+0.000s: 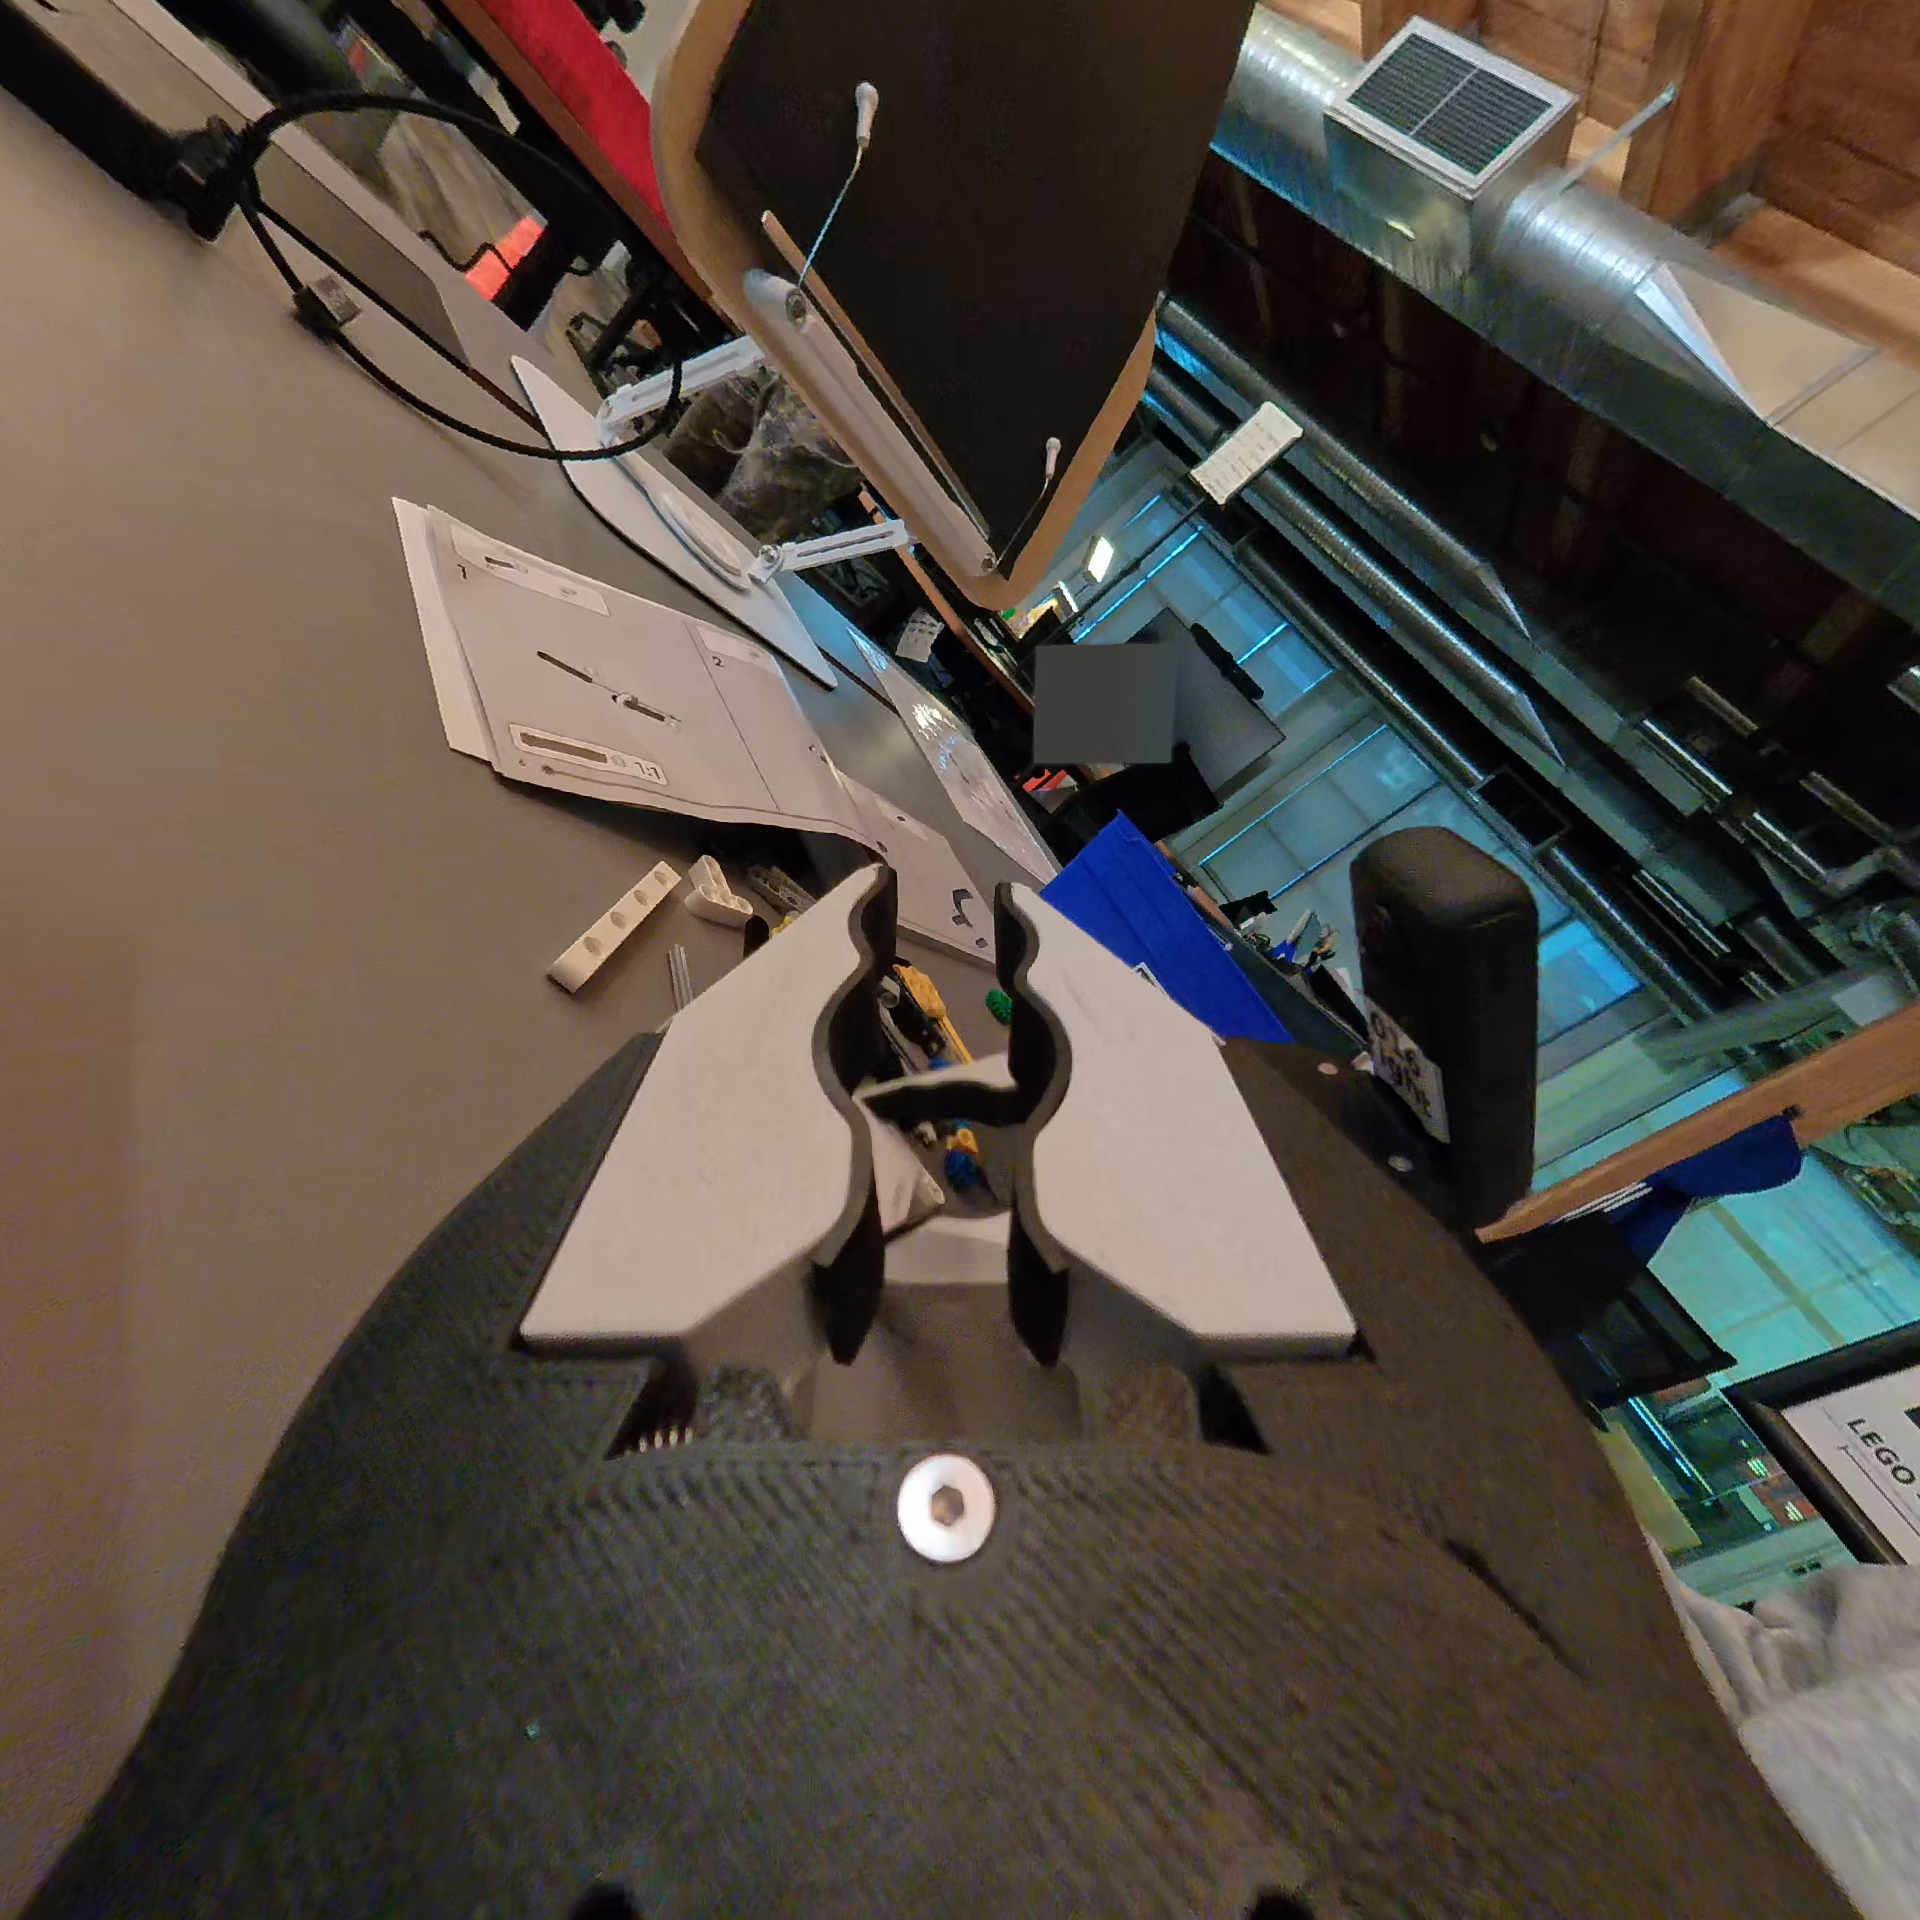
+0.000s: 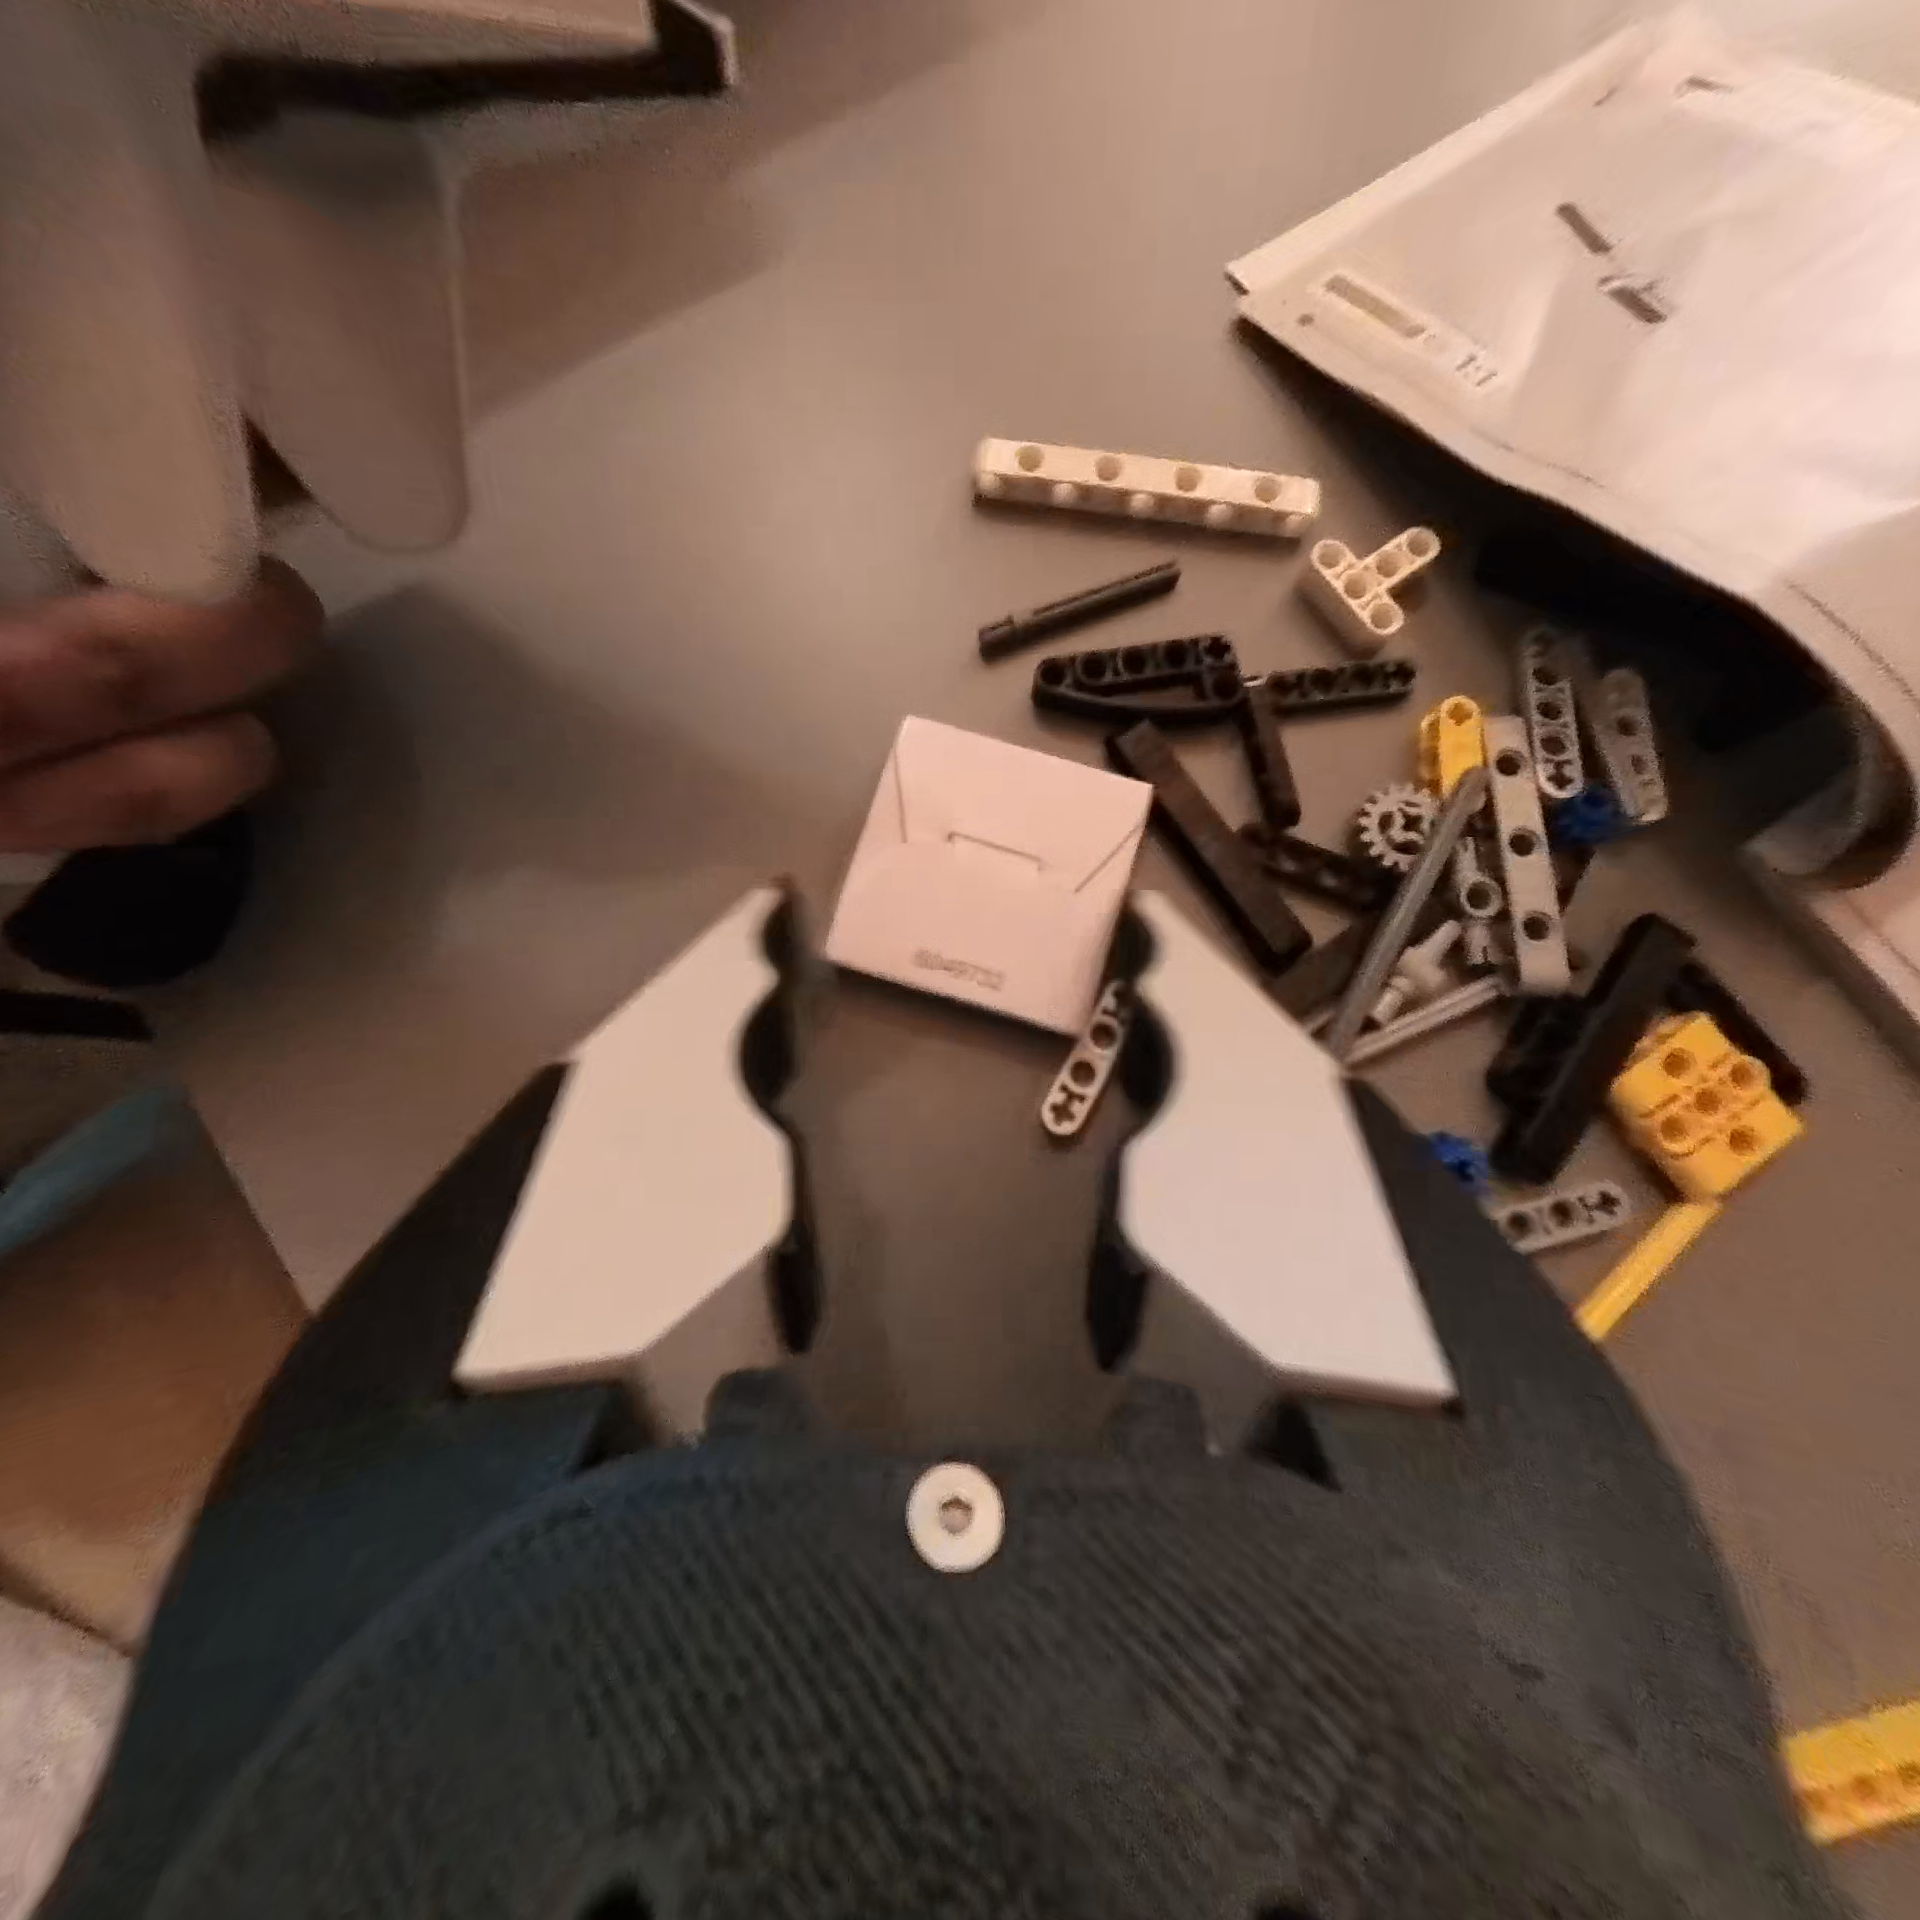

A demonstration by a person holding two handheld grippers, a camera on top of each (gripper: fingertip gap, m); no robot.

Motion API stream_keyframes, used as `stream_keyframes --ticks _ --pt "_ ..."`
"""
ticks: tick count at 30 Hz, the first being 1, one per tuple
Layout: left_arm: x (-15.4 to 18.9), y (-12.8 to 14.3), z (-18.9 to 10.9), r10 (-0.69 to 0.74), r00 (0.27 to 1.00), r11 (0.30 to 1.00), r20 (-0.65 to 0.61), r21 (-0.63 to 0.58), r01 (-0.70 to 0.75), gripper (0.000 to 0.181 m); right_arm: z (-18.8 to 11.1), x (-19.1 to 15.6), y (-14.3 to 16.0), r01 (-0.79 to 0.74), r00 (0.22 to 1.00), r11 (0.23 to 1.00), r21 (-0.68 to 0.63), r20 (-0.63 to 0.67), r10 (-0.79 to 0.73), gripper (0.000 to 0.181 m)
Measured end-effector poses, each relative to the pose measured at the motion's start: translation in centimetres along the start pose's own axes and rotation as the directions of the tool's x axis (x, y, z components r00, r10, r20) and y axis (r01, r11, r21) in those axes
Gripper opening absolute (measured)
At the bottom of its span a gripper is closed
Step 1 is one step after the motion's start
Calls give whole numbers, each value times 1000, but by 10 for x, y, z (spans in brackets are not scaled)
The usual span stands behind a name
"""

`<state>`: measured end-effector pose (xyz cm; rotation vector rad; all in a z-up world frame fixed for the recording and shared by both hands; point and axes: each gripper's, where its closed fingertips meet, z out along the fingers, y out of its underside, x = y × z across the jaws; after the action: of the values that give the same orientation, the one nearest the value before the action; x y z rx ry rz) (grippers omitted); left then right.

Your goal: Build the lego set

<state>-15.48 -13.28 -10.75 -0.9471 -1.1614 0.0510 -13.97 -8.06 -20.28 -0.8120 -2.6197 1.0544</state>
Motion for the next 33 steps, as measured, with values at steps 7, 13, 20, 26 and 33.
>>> stream_keyframes --ticks 7,13,20,26,33 --pt "-3 3 1 -6 1000 1000 13 -24 6 20 -35 -9 -36 114 991 968 224 37 -125 52" --pt "11 53 16 -79 995 954 -63 -295 57 47 -60 -7 -30 339 938 904 260 -12 -348 52" --pt "26 71 16 -123 984 916 -125 -397 64 8 -67 -10 -20 519 854 826 221 -85 -514 50" --pt "26 70 15 -92 988 921 -127 -389 35 6 -68 -4 -19 491 871 836 246 -104 -481 48" --pt "22 69 17 -31 996 928 -86 -373 -4 6 -70 -3 -24 609 792 760 229 -232 -565 50"
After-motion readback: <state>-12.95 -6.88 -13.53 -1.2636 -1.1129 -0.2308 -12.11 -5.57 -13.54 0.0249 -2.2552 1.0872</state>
